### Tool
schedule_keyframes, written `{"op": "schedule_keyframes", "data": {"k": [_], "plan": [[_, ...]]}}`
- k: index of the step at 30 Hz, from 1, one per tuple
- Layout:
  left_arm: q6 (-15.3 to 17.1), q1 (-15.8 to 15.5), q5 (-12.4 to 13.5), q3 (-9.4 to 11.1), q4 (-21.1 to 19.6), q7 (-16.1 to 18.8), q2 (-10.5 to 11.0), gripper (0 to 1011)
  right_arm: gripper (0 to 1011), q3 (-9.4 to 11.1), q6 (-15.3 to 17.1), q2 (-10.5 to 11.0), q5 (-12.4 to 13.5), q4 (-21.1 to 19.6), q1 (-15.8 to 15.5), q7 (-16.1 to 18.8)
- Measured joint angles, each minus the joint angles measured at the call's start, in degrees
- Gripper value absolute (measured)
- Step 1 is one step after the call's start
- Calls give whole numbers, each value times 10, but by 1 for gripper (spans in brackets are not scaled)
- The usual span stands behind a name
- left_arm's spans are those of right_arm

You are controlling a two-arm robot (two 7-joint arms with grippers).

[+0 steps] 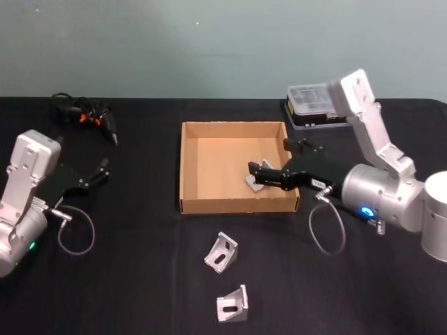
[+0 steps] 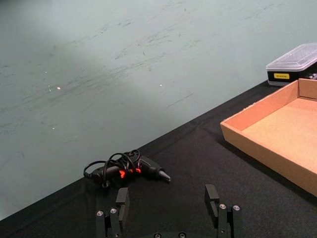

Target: Use one hand to pick up the angle iron from the table and place it into the box.

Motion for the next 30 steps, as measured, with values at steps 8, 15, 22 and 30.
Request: {"op": "schedule_keyframes", "data": {"k": [8, 15, 22, 30], "plan": [[0, 0, 0, 0, 0, 0, 0, 1000, 1003, -6, 22, 78, 37, -84, -28, 76], [0, 0, 0, 0, 0, 0, 0, 1000, 1003, -42, 25, 158, 55, -103, -18, 188], [0, 0, 0, 0, 0, 0, 0, 1000, 1003, -74, 11, 204, 56, -100, -10, 251], [0, 0, 0, 0, 0, 0, 0, 1000, 1003, -114, -8, 226, 47, -86, 11, 295]]}}
